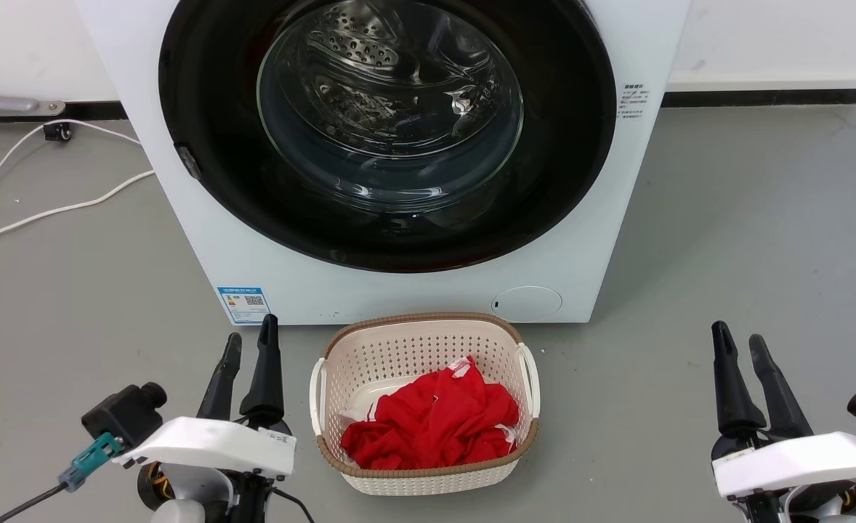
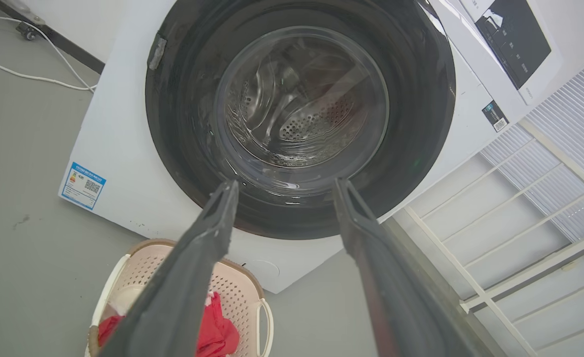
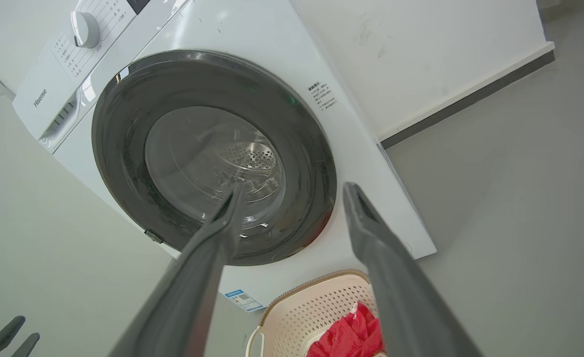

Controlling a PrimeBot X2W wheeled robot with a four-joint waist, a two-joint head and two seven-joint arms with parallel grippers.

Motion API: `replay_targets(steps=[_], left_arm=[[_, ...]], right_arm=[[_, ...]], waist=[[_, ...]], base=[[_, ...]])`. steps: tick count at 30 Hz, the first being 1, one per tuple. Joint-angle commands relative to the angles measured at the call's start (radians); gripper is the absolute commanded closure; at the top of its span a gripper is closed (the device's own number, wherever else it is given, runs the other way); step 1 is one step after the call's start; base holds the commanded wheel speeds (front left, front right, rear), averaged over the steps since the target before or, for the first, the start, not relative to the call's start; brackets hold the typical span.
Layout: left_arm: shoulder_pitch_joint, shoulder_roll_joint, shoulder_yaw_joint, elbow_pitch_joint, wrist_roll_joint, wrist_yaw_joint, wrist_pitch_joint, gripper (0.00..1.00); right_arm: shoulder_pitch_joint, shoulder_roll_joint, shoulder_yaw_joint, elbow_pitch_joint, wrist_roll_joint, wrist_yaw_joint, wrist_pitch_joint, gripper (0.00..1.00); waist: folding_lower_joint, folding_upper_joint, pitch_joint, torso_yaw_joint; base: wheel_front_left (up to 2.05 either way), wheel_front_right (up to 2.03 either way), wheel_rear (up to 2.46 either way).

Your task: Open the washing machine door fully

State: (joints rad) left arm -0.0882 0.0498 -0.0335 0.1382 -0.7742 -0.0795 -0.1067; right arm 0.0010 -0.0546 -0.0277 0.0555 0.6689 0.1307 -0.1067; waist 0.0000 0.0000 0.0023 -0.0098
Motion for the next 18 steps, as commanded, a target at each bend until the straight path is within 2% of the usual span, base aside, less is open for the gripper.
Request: replay_targets(steps=[1, 18], left_arm=[[-0.018, 0.002, -0.009, -0.006, 0.053, 0.007, -0.012, 0.00], [0.004, 0.003, -0.018, 0.016, 0.298, 0.032, -0.058, 0.00]], right_arm=[[-0.005, 0.001, 0.002, -0.011, -0.046, 0.000, -0.012, 0.00], [0.014, 0.003, 0.026, -0.022, -0.275, 0.000, -0.044, 0.00]], waist=[[0.0000, 0.0000, 0.000, 0.000], [0.0000, 0.0000, -0.002, -0.003]], base=[[0.00, 0.00, 0.00], [0.00, 0.00, 0.00]])
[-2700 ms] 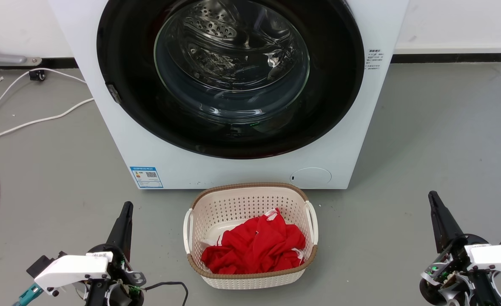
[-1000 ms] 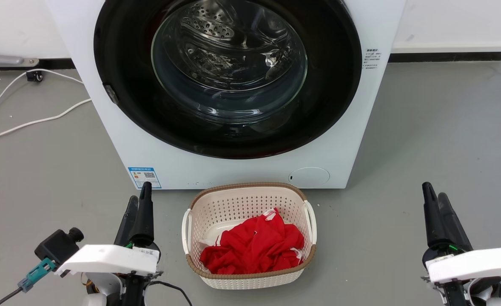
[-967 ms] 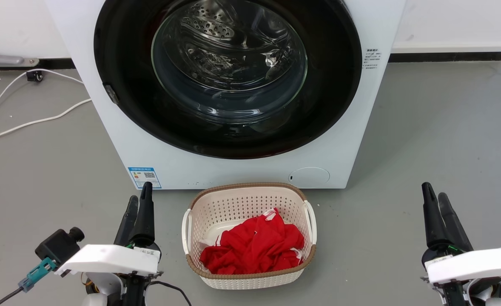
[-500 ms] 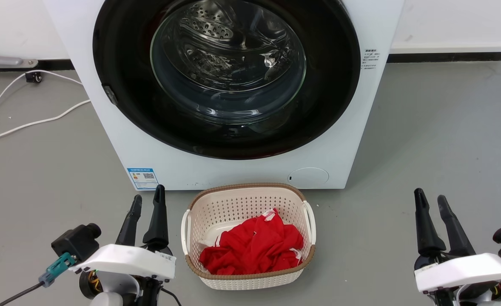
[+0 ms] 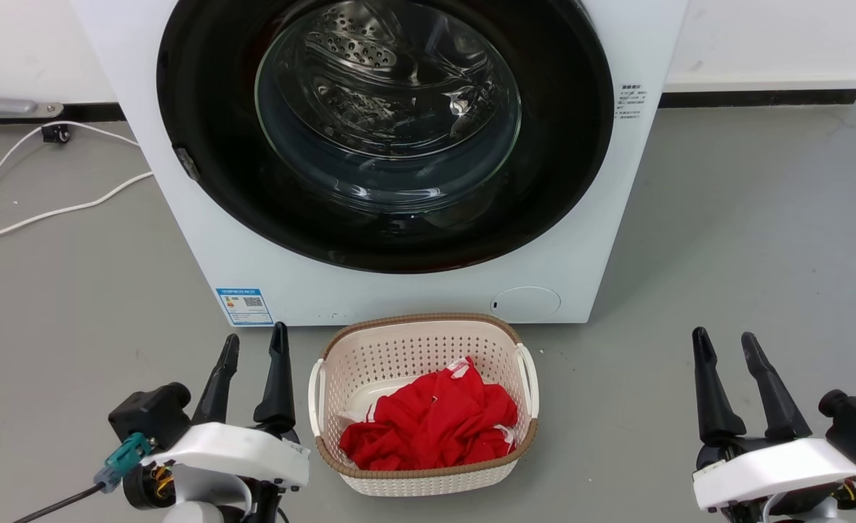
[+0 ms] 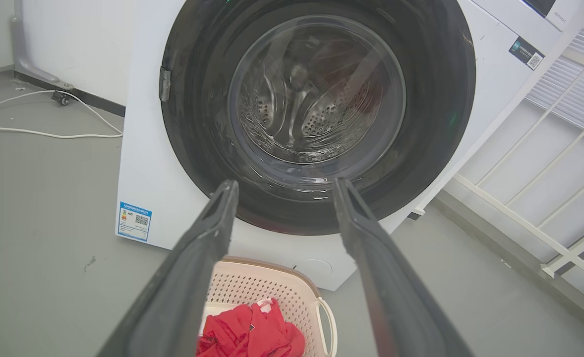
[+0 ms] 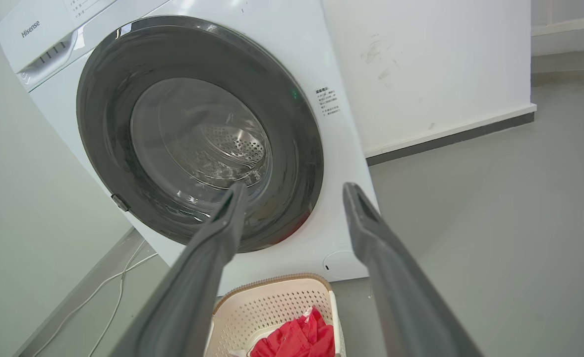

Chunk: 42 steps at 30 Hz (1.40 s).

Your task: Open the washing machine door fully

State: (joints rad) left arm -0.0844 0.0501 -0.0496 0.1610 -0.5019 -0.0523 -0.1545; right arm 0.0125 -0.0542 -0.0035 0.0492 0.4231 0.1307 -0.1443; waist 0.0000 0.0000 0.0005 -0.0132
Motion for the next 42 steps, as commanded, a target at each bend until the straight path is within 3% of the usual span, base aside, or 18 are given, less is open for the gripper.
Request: replay_targets(steps=[1, 42], left_arm=[[0.000, 0.003, -0.004, -0.007, 0.038, 0.005, -0.012, 0.00], [0.009, 0.004, -0.050, -0.015, 0.411, 0.039, -0.096, 0.00]], right_arm=[[0.003, 0.002, 0.002, -0.017, -0.041, 0.000, -0.007, 0.00], [0.039, 0.005, -0.001, -0.046, -0.394, 0.000, -0.001, 0.00]], waist=[[0.0000, 0.0000, 0.000, 0.001], [0.0000, 0.0000, 0.004, -0.005]], base=[[0.00, 0.00, 0.00], [0.00, 0.00, 0.00]])
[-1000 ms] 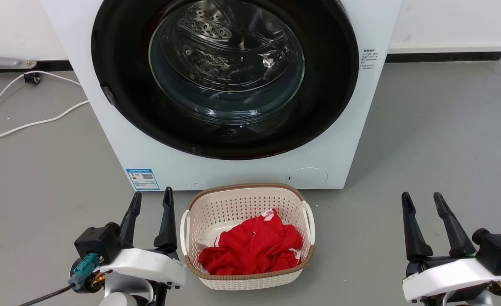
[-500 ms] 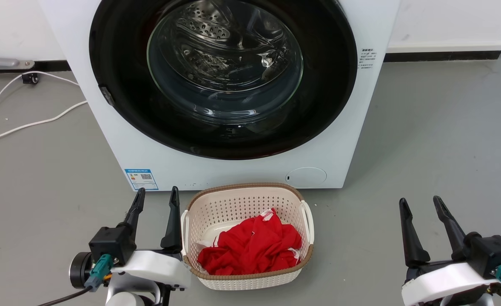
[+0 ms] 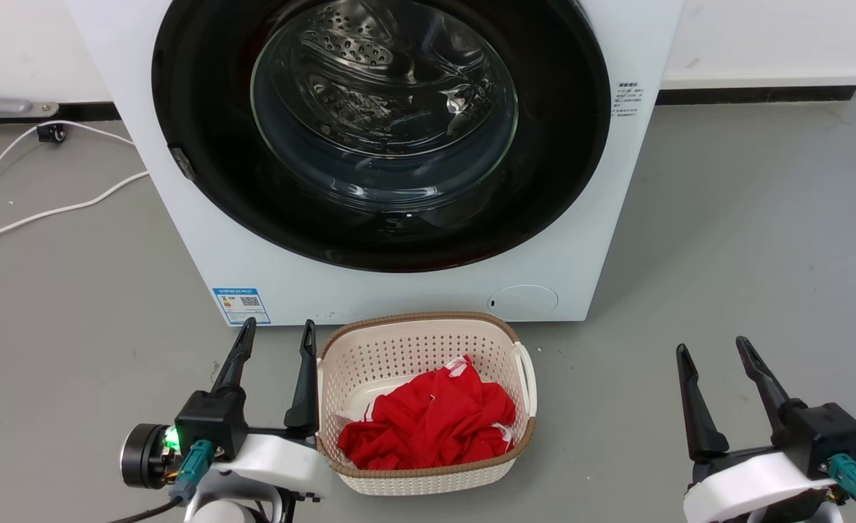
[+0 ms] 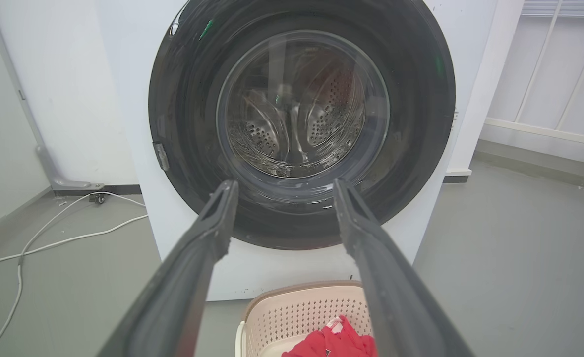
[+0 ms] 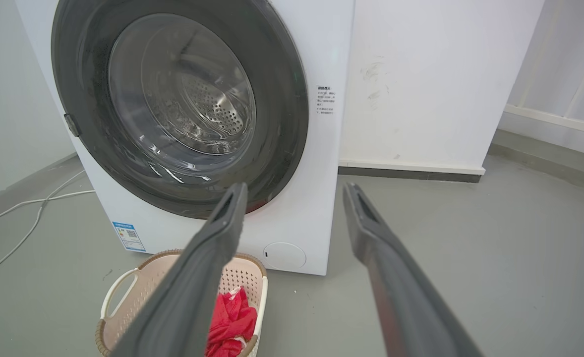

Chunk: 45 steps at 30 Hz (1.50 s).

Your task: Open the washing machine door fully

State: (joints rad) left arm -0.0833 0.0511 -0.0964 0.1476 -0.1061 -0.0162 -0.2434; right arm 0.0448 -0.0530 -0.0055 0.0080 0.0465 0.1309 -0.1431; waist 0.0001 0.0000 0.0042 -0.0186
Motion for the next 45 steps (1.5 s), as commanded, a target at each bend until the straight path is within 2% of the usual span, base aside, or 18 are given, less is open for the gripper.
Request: replay_targets(steps=[1, 10, 23, 24, 25, 26, 33, 36, 37, 45], left_arm=[[0.008, 0.003, -0.004, 0.000, 0.022, 0.004, -0.008, 0.00], [0.009, 0.002, -0.012, 0.004, 0.082, 0.008, -0.025, 0.00], [0.010, 0.001, -0.006, 0.016, 0.060, 0.010, -0.022, 0.00], [0.010, 0.001, -0.006, 0.016, 0.061, 0.010, -0.022, 0.00], [0.009, 0.001, -0.006, 0.017, 0.060, 0.010, -0.022, 0.00], [0.009, 0.001, -0.006, 0.017, 0.059, 0.010, -0.022, 0.00], [0.010, 0.001, -0.005, 0.018, 0.055, 0.010, -0.022, 0.00], [0.012, 0.000, -0.003, 0.018, 0.054, 0.011, -0.022, 0.00], [0.012, 0.000, -0.003, 0.018, 0.054, 0.011, -0.022, 0.00], [0.014, 0.000, 0.003, 0.015, 0.047, 0.014, -0.022, 0.00]], right_arm=[[0.007, 0.004, 0.001, -0.006, -0.025, 0.000, -0.002, 0.00], [0.014, 0.005, 0.002, -0.008, -0.077, 0.000, -0.006, 0.00], [0.011, 0.005, -0.003, 0.005, -0.041, 0.000, -0.001, 0.00], [0.010, 0.005, -0.004, 0.006, -0.038, 0.000, 0.000, 0.13], [0.010, 0.005, -0.003, 0.007, -0.033, 0.000, 0.001, 0.67], [0.009, 0.005, -0.003, 0.007, -0.028, 0.000, 0.001, 1.00], [0.000, 0.005, -0.005, 0.007, 0.027, 0.000, -0.020, 1.00], [-0.005, 0.005, -0.007, 0.016, 0.171, 0.000, -0.035, 1.00], [-0.007, 0.005, -0.004, 0.022, 0.283, 0.000, -0.040, 1.00], [-0.054, 0.003, -0.002, 0.017, 0.900, 0.000, -0.076, 1.00]], waist=[[-0.0001, 0.0000, 0.000, 0.000], [-0.0001, 0.0000, 0.004, -0.002], [-0.0001, 0.0000, 0.007, 0.000], [-0.0001, 0.0000, 0.007, 0.000], [-0.0001, 0.0000, 0.008, 0.000], [-0.0001, 0.0000, 0.008, 0.001], [-0.0001, 0.0000, 0.010, 0.002], [-0.0001, 0.0000, 0.010, 0.003], [-0.0001, 0.0000, 0.011, 0.003], [-0.0001, 0.0000, 0.014, -0.001]], base=[[0.00, 0.00, 0.00], [0.00, 0.00, 0.00], [0.00, 0.00, 0.00], [0.00, 0.00, 0.00], [0.00, 0.00, 0.00], [0.00, 0.00, 0.00], [0.00, 0.00, 0.00], [0.00, 0.00, 0.00], [0.00, 0.00, 0.00], [0.00, 0.00, 0.00]])
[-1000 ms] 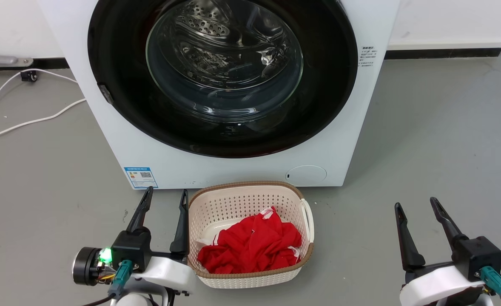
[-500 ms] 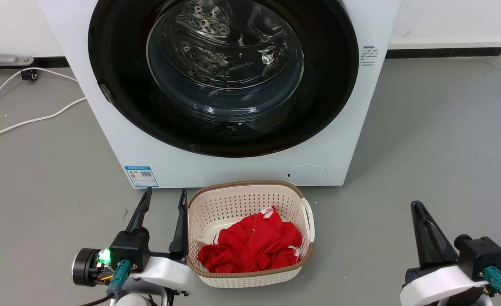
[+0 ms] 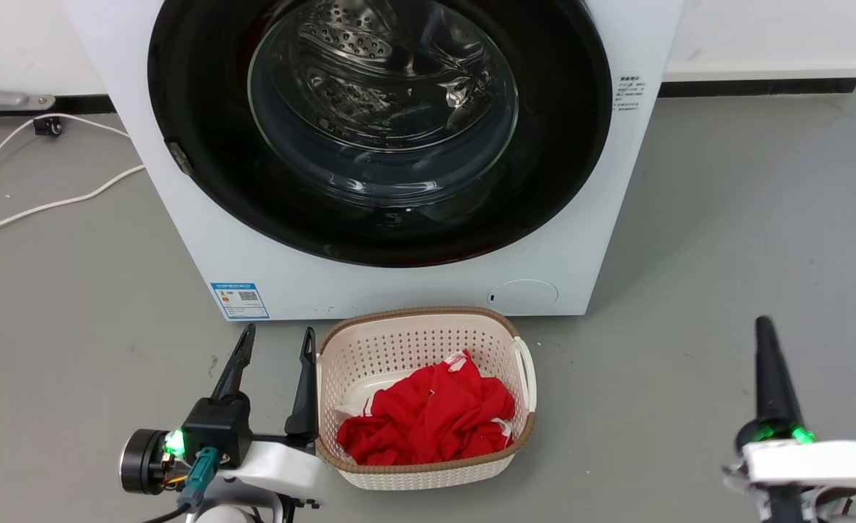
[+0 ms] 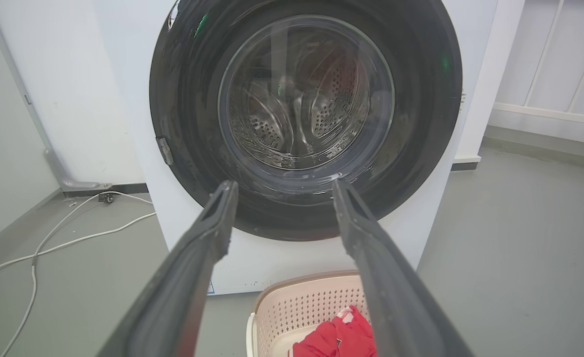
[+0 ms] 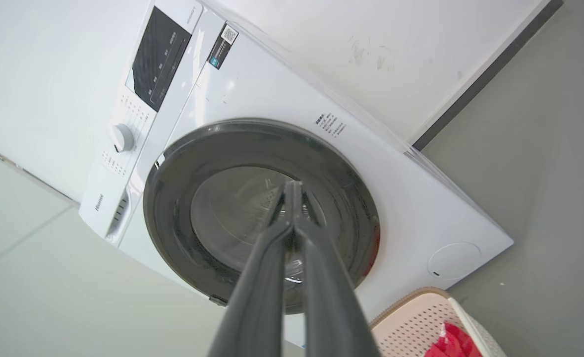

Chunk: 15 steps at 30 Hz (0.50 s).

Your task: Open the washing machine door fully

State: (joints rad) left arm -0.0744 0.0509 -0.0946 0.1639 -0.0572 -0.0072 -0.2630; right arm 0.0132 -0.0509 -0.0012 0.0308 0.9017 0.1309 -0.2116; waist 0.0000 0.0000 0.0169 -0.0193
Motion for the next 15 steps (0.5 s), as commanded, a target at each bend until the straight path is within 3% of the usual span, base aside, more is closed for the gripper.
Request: replay_targets(steps=[1, 5, 9, 11, 12, 15], left_arm=[[0.005, 0.000, 0.001, -0.001, -0.004, 0.005, -0.003, 0.00], [0.002, 0.000, 0.003, -0.003, -0.006, 0.009, -0.003, 0.00], [-0.005, 0.000, 0.008, -0.009, -0.005, 0.009, -0.003, 0.00], [-0.011, 0.000, 0.010, -0.010, -0.004, 0.009, -0.003, 0.00], [-0.019, 0.000, 0.011, -0.015, -0.003, 0.008, -0.003, 0.00], [-0.035, 0.000, 0.013, -0.021, -0.006, 0.009, -0.003, 0.00]], right_arm=[[-0.029, 0.001, -0.010, -0.007, 0.147, 0.000, -0.009, 1.00], [-0.071, 0.001, -0.052, 0.003, 0.463, 0.000, -0.004, 1.00], [-0.151, 0.001, -0.106, 0.036, 0.636, 0.000, 0.018, 1.00], [-0.213, 0.001, -0.134, 0.068, 0.757, 0.000, 0.040, 1.00], [-0.317, -0.016, -0.169, 0.130, 0.850, 0.000, 0.070, 1.00], [-0.433, -0.049, -0.181, 0.200, 0.918, 0.000, 0.097, 1.00]], waist=[[0.0000, 0.0000, 0.002, -0.001], [0.0000, 0.0000, 0.008, -0.002], [0.0000, 0.0000, 0.020, -0.010], [0.0000, 0.0000, 0.027, -0.013], [0.0000, 0.0000, 0.044, -0.017], [0.0000, 0.0000, 0.068, -0.017]], base=[[0.00, 0.00, 0.00], [0.00, 0.00, 0.00], [0.00, 0.00, 0.00], [0.00, 0.00, 0.00], [0.00, 0.00, 0.00], [0.00, 0.00, 0.00]])
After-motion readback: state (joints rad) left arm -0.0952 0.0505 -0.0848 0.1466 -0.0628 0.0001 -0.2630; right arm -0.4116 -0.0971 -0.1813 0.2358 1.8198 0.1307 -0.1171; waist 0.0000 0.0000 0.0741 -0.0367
